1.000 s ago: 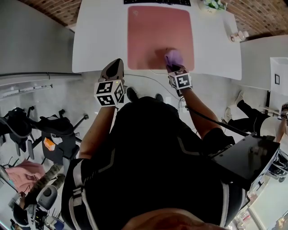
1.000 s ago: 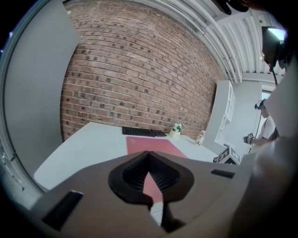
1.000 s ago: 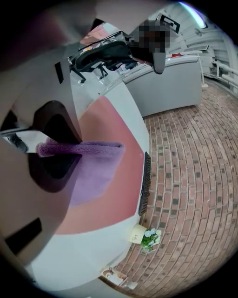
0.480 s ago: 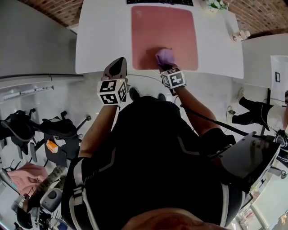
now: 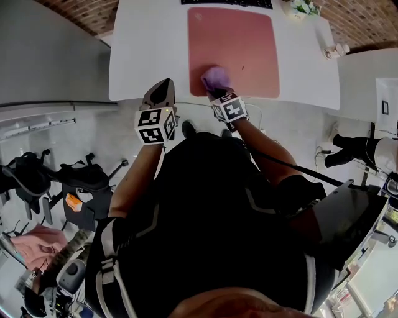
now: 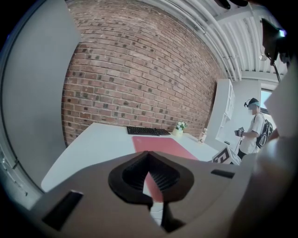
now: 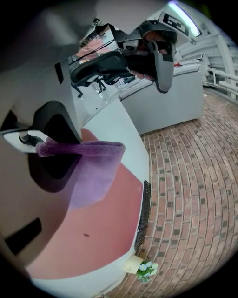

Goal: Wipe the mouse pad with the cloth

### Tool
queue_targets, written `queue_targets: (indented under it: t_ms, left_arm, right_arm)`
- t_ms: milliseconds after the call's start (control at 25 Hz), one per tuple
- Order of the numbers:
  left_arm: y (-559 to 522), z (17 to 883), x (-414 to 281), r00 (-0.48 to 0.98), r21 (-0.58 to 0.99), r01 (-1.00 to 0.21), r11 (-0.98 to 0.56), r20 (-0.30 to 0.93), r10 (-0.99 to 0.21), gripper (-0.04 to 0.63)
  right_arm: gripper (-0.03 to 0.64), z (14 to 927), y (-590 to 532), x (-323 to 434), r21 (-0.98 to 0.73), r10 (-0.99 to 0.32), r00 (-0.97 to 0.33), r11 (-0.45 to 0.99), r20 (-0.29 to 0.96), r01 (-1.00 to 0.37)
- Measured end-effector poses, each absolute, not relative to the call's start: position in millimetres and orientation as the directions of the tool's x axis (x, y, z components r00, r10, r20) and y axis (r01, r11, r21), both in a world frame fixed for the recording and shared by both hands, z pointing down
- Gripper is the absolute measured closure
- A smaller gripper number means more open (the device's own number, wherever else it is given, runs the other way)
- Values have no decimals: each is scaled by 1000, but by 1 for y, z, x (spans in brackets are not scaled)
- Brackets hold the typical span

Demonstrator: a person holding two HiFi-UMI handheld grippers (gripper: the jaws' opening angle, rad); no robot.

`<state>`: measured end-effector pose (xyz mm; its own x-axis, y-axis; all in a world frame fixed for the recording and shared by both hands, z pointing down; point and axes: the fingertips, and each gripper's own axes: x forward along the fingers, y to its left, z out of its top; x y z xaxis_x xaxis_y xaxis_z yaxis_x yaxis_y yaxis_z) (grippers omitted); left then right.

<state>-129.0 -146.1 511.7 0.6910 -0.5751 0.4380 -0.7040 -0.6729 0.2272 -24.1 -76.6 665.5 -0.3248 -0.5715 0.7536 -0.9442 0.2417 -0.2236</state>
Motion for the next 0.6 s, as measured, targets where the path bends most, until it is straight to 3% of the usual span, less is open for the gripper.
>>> queue_targets:
  t_ms: [600]
  left_arm:
    - [-148, 512, -153, 688, 228, -709, -668, 436, -580, 592]
  right_arm:
    - [561, 654, -103, -99, -313, -545, -440, 314, 713, -896]
